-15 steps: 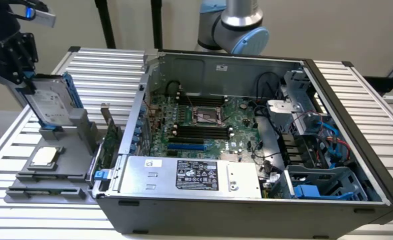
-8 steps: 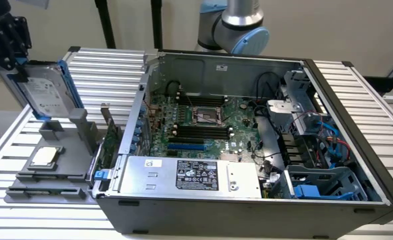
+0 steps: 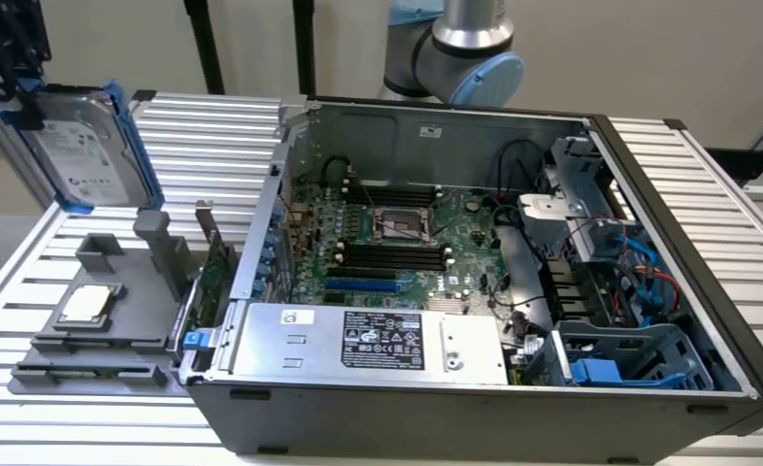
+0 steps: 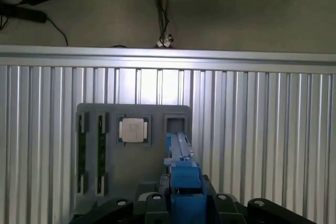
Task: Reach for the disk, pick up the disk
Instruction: 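Pick up the disk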
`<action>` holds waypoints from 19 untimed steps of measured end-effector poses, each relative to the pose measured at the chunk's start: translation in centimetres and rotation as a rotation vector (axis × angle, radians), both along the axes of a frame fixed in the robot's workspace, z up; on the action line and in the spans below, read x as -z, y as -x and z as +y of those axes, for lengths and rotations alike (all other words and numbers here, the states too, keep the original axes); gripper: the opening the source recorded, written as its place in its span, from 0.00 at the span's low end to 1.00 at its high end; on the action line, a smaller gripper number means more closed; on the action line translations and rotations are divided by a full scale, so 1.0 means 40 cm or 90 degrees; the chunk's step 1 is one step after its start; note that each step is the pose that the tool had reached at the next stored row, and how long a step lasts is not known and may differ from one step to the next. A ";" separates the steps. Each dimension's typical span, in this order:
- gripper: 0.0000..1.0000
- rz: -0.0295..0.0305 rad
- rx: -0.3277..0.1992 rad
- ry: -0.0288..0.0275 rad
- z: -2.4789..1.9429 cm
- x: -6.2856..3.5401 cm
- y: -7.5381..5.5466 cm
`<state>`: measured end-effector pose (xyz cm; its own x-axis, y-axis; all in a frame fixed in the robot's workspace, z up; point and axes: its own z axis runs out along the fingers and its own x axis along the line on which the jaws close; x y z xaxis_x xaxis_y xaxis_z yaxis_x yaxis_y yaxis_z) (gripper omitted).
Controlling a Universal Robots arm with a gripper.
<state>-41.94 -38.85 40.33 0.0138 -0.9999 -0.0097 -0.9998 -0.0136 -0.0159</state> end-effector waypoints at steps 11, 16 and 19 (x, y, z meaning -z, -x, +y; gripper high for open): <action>0.33 0.0043 0.000 -0.0035 -0.006 -0.126 -0.120; 0.33 0.0071 0.000 -0.0057 -0.011 -0.178 -0.176; 0.33 0.0082 0.000 -0.0063 -0.019 -0.189 -0.210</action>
<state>-33.53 -39.60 47.87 0.0137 -0.9997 -0.0198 -0.9999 -0.0136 -0.0032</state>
